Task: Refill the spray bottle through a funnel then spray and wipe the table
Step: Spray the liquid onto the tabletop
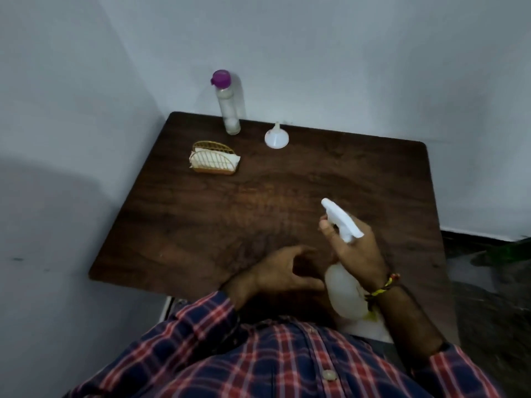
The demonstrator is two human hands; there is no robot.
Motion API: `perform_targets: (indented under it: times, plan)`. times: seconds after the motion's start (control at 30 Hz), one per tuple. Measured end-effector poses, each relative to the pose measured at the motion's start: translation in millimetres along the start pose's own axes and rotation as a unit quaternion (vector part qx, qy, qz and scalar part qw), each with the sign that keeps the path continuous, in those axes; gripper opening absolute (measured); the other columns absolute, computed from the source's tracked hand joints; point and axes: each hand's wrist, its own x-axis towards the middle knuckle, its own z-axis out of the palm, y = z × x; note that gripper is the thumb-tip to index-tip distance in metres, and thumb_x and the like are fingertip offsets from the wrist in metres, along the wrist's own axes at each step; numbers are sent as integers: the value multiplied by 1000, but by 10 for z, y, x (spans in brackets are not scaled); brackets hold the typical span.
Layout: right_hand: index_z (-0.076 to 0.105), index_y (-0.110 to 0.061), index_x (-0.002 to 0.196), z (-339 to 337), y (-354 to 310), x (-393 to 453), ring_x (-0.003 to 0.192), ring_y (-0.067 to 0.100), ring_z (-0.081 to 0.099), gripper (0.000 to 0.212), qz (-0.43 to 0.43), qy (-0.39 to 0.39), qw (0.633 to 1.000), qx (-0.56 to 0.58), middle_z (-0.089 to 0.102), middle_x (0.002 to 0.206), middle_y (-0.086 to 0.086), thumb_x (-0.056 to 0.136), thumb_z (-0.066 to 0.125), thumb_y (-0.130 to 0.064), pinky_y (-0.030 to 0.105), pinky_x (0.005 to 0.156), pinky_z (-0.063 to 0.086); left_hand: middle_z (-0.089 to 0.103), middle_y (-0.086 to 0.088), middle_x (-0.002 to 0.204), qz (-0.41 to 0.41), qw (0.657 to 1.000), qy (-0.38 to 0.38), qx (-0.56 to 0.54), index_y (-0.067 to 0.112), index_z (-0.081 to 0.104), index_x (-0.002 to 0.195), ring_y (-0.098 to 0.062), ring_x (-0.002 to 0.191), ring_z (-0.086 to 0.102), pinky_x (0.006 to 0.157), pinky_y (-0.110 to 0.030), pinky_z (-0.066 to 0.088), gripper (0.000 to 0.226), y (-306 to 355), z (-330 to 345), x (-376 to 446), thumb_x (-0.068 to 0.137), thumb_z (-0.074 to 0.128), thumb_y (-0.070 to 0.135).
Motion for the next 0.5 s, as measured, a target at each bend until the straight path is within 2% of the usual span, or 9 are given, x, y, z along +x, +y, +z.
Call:
perform_targets:
  times: [0.07, 0.1, 0.17, 0.23, 0.3, 0.43, 0.5]
  plan:
    - [72, -22, 102, 118, 141, -11, 82, 17, 69, 14, 54, -5, 996, -69, 73, 87, -2, 89, 72, -28, 35, 76, 55, 51, 3, 144, -82, 981, 125, 123, 27, 45, 143, -17, 134, 48, 114, -37, 38, 86, -339, -269, 5, 69, 83, 53]
    - [73, -20, 97, 149, 178, -2, 77, 18, 69, 14, 74, -6, 992, -98, 72, 79, -4, 89, 72, -31, 38, 73, 55, 37, -4, 155, -136, 956, 163, 203, 23, 34, 150, -26, 144, 33, 119, -38, 28, 98, -500, -401, -4, 70, 82, 55]
    - [75, -19, 97, 243, 208, 43, 72, 21, 69, 19, 101, -1, 986, -131, 69, 71, -3, 88, 72, -36, 39, 71, 56, -5, -11, 165, -232, 917, 155, 283, 17, 1, 158, -35, 152, -4, 122, -47, 5, 126, -803, -622, -64, 69, 80, 57]
    - [77, -20, 100, 341, 196, 111, 73, 21, 69, 22, 127, 20, 982, -141, 68, 68, -4, 88, 72, -38, 34, 72, 54, -23, -12, 162, -257, 916, 126, 279, 14, -16, 156, -36, 149, -18, 122, -54, -1, 142, -1004, -707, -91, 65, 85, 53]
    - [78, -18, 97, 423, 196, 183, 76, 21, 70, 24, 142, 33, 977, -157, 68, 69, -2, 87, 72, -39, 32, 72, 53, -26, -14, 161, -247, 916, 120, 291, 12, -21, 154, -38, 149, -19, 120, -58, 1, 149, -1086, -649, -73, 60, 91, 43]
    - [75, -30, 106, 635, 233, 283, 83, 20, 70, 27, 143, -80, 956, -243, 74, 82, -1, 87, 68, -48, 31, 76, 51, -26, -16, 160, -280, 909, 96, 293, 9, -23, 152, -40, 148, -18, 120, -61, 3, 149, -1055, -660, 26, 61, 92, 34]
    - [72, -32, 97, 727, 283, 298, 83, 24, 70, 28, 144, -109, 943, -279, 73, 81, -2, 84, 67, -56, 35, 77, 54, -27, -16, 160, -289, 908, 84, 293, 9, -24, 152, -41, 148, -18, 119, -61, 3, 149, -1040, -689, 48, 62, 92, 33]
